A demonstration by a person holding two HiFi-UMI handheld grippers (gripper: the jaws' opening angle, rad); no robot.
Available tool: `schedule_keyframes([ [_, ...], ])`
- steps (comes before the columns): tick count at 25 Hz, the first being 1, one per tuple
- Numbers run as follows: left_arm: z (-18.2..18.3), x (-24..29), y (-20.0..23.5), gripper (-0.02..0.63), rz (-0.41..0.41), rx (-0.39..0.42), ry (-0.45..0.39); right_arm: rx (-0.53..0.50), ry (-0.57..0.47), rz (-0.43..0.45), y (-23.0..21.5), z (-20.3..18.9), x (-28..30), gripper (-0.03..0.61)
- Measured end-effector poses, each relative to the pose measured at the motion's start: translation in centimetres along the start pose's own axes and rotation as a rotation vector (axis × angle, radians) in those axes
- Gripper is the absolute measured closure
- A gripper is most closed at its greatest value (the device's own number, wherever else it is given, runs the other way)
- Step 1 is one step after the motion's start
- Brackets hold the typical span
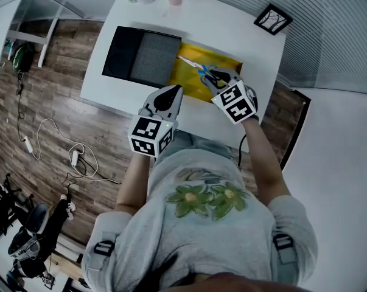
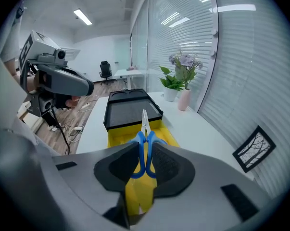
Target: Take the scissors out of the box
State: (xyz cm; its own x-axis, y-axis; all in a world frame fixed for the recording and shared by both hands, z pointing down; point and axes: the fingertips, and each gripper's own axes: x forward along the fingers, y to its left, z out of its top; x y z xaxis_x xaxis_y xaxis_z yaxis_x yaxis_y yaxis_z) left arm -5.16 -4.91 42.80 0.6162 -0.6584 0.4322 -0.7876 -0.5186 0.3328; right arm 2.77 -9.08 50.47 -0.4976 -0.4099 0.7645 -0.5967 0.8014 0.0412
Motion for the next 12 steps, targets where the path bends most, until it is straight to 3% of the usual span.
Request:
schedule_keyframes([
  [12,0.4,-0.3,0.0,0.606,-0.002,0.006,-0.009,-0.012,-0.068,-0.018,0.6,2.4,-2.8,0.494],
])
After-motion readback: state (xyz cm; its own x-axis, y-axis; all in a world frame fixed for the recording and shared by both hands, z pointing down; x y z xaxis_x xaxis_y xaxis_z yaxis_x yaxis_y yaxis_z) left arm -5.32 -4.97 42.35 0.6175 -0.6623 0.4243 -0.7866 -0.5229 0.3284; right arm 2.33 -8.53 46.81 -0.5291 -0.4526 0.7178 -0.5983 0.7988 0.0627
